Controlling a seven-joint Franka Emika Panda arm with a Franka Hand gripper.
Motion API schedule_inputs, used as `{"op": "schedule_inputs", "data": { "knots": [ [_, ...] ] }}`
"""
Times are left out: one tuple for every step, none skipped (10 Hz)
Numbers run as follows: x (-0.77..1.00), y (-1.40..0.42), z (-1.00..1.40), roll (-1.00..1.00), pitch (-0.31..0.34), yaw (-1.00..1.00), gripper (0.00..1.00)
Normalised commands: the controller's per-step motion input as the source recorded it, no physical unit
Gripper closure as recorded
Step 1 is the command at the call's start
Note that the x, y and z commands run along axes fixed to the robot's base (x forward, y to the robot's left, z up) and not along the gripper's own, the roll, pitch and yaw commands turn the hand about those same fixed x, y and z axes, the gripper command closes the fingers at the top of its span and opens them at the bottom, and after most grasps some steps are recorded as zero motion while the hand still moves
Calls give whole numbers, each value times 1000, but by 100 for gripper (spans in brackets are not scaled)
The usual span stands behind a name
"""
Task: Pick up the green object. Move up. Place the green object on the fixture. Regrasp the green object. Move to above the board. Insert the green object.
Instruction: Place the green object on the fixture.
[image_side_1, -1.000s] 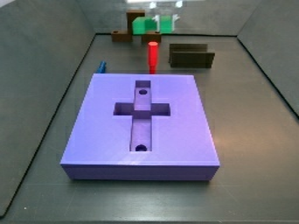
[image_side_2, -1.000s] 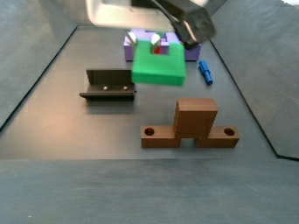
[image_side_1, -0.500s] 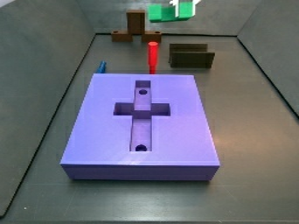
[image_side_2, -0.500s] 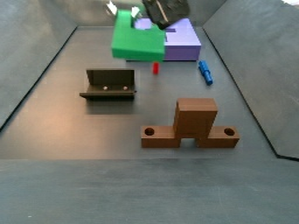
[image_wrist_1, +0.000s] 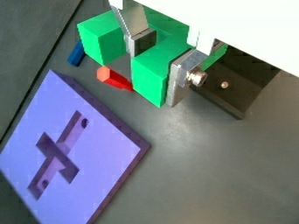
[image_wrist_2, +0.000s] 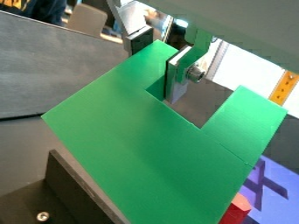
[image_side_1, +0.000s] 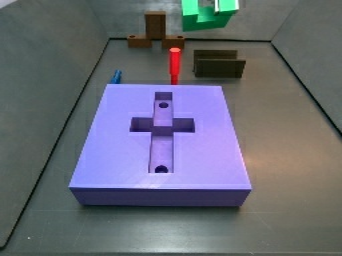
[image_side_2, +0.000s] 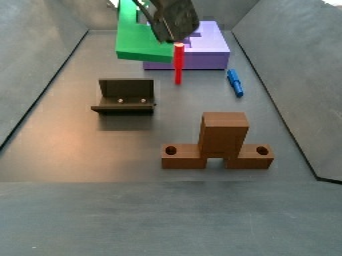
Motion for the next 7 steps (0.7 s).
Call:
{"op": "schedule_inputs", "data": {
  "knots": [
    [66, -106, -429, -23, -149, 0, 100],
    [457, 0, -591, -114, 0, 0, 100],
    [786, 117, -391, -243, 200, 0, 100],
    [909, 120, -111, -251, 329, 29, 100],
    [849, 183, -94, -306, 197, 57, 100],
    [526, 146, -286, -223, 26, 0, 100],
    [491, 177, -306, -117, 166, 0, 100]
  ]
}}
